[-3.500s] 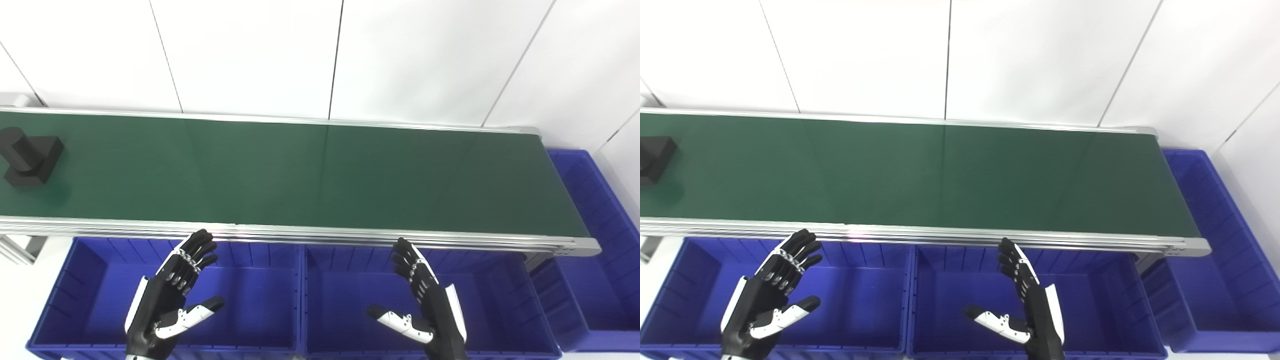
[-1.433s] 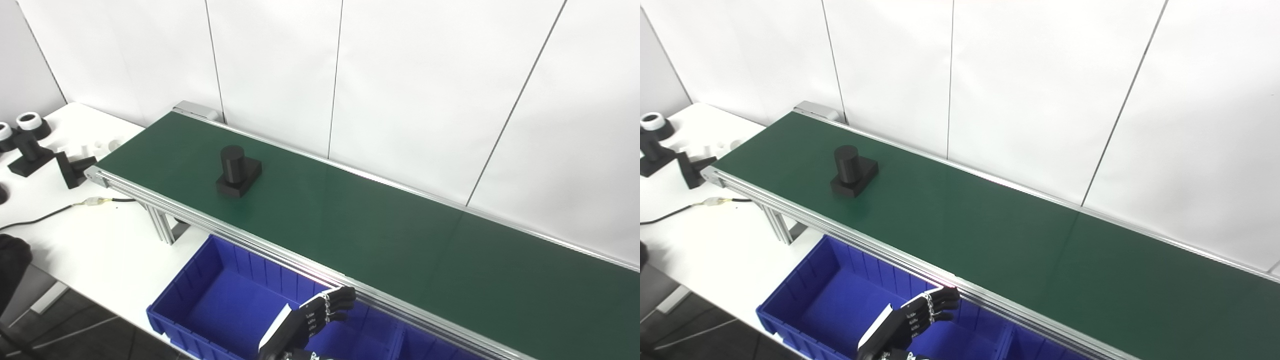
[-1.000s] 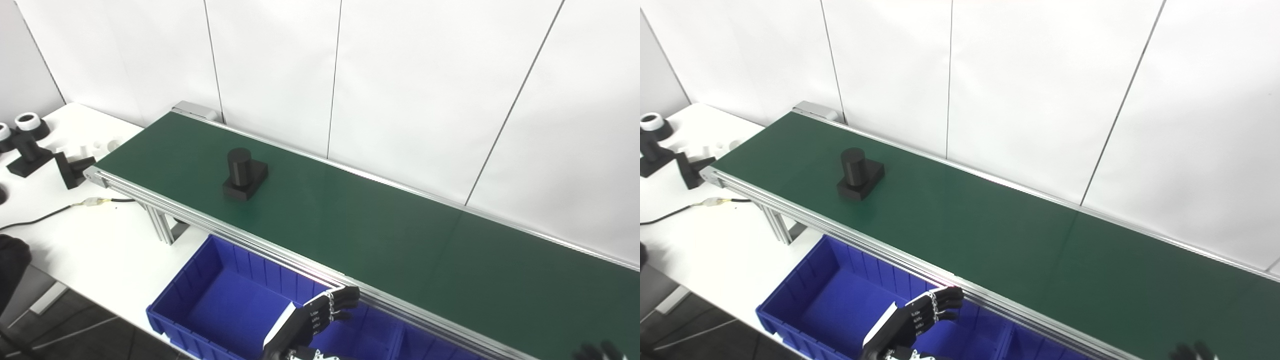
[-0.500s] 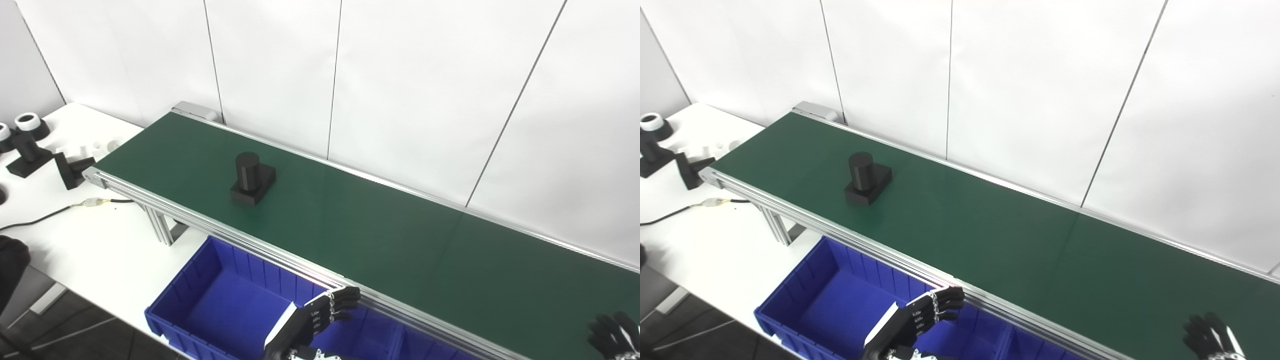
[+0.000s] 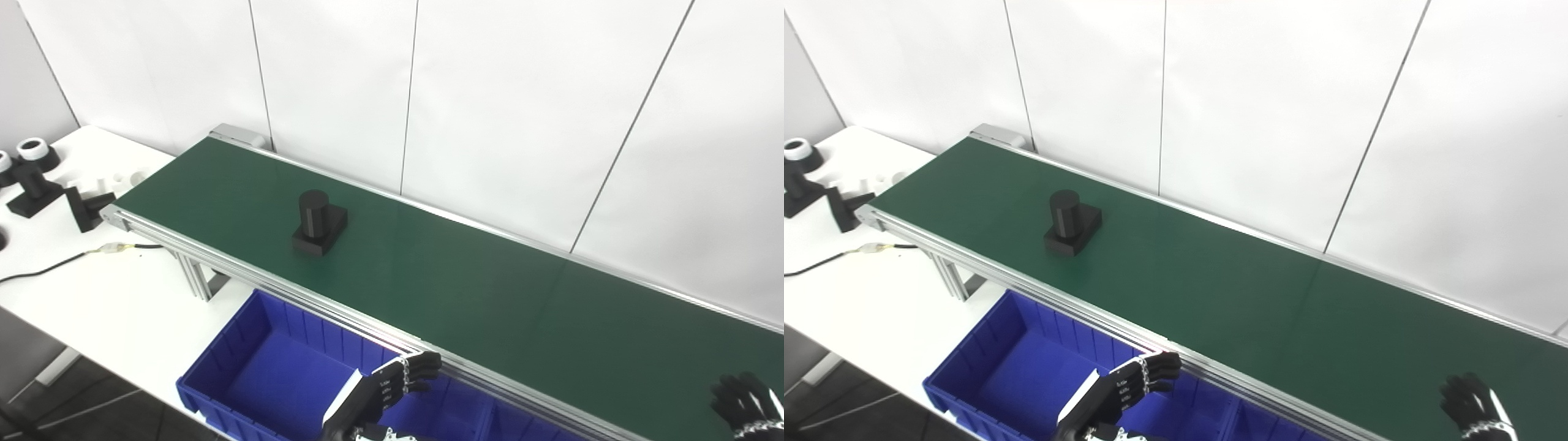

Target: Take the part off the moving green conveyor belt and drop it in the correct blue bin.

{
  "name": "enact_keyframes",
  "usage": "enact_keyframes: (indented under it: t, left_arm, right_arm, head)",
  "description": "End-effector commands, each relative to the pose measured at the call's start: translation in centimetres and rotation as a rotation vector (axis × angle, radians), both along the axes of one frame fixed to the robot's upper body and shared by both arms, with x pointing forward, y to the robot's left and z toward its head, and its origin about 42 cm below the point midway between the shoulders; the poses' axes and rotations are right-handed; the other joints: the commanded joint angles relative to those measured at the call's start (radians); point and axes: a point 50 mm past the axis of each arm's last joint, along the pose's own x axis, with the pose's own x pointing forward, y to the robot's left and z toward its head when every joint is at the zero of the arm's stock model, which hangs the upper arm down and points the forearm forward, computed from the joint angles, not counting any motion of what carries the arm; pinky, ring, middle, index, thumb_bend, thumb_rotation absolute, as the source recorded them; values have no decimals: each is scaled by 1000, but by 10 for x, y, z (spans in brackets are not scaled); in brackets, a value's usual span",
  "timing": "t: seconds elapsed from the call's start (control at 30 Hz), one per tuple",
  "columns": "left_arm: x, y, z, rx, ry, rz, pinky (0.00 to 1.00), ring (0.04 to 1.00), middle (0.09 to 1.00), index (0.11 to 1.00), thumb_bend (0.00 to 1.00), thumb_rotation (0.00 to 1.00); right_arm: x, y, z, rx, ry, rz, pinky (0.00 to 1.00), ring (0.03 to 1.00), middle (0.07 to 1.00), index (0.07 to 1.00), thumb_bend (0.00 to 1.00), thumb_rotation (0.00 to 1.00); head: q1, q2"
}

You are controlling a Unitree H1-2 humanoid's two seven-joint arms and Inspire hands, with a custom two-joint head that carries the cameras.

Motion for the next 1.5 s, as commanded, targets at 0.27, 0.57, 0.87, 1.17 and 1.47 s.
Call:
enact_keyframes:
  t: [0.27,0.57,0.87,1.17,1.47]
  left_arm:
    - [4,-2,7,6,-55,9,797,829,834,808,870,197]
    - [3,0,9,18,-61,15,799,831,831,803,871,196]
    - [3,-2,9,31,-57,21,800,837,831,799,888,210]
    - [2,-4,11,49,-64,23,804,839,829,798,887,212]
    - [-3,-5,12,60,-62,17,805,837,837,809,888,228]
  right_arm:
    - [17,-2,27,-69,-78,16,875,888,894,923,815,550]
    - [26,-1,29,-97,-86,24,899,902,905,939,798,554]
    - [37,3,36,-116,-97,26,909,902,906,938,792,551]
    - [53,7,45,-173,-102,31,913,908,917,947,813,584]
    - [65,24,53,-193,-118,40,905,905,915,954,804,593]
  head:
    - [7,-7]
    - [14,-9]
    - [15,-12]
    - [6,-8]
    - [-11,0]
